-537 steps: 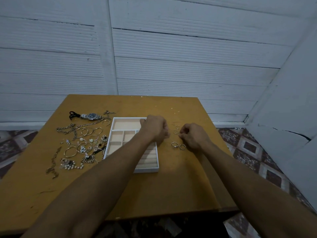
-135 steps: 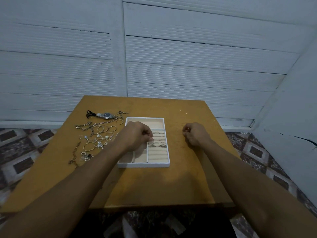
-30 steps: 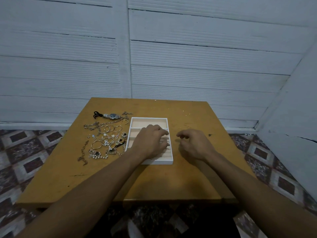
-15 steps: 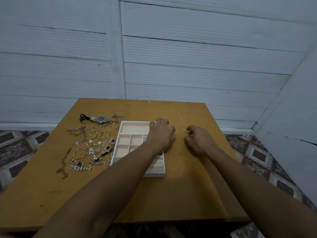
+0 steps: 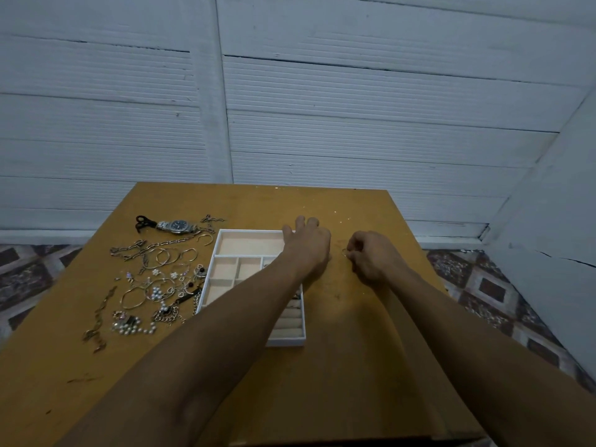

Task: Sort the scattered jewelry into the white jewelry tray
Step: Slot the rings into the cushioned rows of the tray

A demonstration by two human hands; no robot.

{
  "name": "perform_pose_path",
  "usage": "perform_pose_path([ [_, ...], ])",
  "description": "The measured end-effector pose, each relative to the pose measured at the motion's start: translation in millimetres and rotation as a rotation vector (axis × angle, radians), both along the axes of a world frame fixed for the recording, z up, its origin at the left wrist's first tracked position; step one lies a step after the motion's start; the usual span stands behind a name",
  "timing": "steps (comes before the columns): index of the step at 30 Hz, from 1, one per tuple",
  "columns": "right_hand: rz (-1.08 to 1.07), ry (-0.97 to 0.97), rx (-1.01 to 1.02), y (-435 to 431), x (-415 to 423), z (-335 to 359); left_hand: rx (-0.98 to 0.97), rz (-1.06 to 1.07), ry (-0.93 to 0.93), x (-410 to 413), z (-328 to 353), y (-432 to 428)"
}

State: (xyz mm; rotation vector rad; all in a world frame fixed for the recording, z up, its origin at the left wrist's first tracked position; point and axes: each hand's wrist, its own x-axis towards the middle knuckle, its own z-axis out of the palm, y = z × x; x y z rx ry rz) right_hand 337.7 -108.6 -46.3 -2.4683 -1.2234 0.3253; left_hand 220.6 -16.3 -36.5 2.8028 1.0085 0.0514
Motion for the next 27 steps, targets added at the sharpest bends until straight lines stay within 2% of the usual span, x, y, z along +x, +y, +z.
perform_pose_path([
  [6,0.035,0.078,0.026,1,5,4,-0.013,-0.016,0.006,2,3,0],
  [12,0.106,0.105,0.001,-1,6,6,-0.006,-0.042,-0.085,0,4,1],
  [22,0.138,0.140,-0.025,2,2,13,-0.237,-0.077,-0.221,-31,38,12],
  [27,0.140,0.116,-0.037,1,-8,9,-0.268,-0.051,-0.285,-70,46,20],
])
